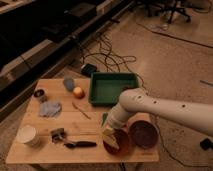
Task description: Place banana in tray
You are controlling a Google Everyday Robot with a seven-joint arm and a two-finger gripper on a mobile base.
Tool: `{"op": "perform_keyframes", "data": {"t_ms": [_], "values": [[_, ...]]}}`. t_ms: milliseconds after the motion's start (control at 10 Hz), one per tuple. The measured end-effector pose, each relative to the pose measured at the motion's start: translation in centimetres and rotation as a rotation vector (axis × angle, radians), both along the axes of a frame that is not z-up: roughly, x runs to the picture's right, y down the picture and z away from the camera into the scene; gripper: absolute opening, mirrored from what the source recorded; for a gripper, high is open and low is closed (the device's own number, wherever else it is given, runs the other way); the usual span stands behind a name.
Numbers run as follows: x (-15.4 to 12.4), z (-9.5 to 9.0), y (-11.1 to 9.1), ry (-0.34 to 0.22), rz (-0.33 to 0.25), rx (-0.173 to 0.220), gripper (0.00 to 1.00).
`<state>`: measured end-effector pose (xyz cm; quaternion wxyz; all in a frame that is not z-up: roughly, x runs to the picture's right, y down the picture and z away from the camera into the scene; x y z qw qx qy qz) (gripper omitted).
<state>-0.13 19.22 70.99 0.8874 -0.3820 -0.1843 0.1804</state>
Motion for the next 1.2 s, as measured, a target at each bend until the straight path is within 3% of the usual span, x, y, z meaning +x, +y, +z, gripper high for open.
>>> {"op": "perform_keyframes", "data": {"t_ms": [300,700,800,1200], "values": [[1.5,-1.9,-3.5,0.028,0.021,0.051,0.0],[4.3,-5.0,-10.2,0.047,0.061,0.134,0.0],[5.0,-5.4,-12.0,0.047,0.076,0.156,0.0],[5.7,-4.8,-16.6,0.033,0.103,0.174,0.0]]}}
